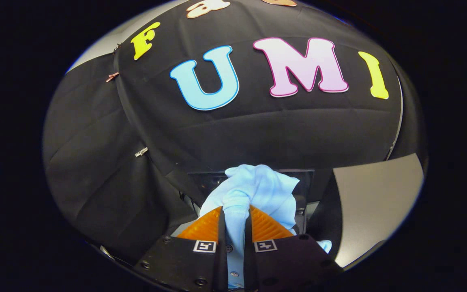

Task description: Put the clothes into the washing machine and then close the washing machine lid.

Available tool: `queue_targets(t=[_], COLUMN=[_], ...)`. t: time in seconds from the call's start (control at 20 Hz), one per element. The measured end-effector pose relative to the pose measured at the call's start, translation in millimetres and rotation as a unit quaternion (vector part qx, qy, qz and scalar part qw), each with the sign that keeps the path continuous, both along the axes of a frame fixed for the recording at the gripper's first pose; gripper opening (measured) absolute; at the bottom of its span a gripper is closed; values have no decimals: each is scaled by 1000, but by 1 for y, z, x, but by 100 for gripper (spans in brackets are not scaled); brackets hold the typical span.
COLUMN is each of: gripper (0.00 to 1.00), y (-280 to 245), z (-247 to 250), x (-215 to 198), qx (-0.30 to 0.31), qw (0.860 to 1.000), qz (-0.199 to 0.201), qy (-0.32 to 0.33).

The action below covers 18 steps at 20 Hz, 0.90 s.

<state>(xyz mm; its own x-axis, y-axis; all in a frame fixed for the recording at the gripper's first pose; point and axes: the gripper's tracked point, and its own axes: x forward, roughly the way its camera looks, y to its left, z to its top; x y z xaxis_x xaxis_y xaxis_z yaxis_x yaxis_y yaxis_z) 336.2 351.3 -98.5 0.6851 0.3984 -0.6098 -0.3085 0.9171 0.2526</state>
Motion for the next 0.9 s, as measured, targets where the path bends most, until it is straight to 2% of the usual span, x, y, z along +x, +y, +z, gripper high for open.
queue_targets(t=[0.3, 0.6, 0.65, 0.85, 0.9], gripper=[19, 22, 29, 97, 96], y=[9, 4, 5, 2, 2], z=[-50, -102, -106, -113, -113], x=[2, 5, 7, 4, 6], qx=[-29, -46, -44, -53, -61], qw=[999, 997, 996, 994, 994], qz=[-6, -31, -35, -48, -46], qy=[23, 62, 73, 85, 78])
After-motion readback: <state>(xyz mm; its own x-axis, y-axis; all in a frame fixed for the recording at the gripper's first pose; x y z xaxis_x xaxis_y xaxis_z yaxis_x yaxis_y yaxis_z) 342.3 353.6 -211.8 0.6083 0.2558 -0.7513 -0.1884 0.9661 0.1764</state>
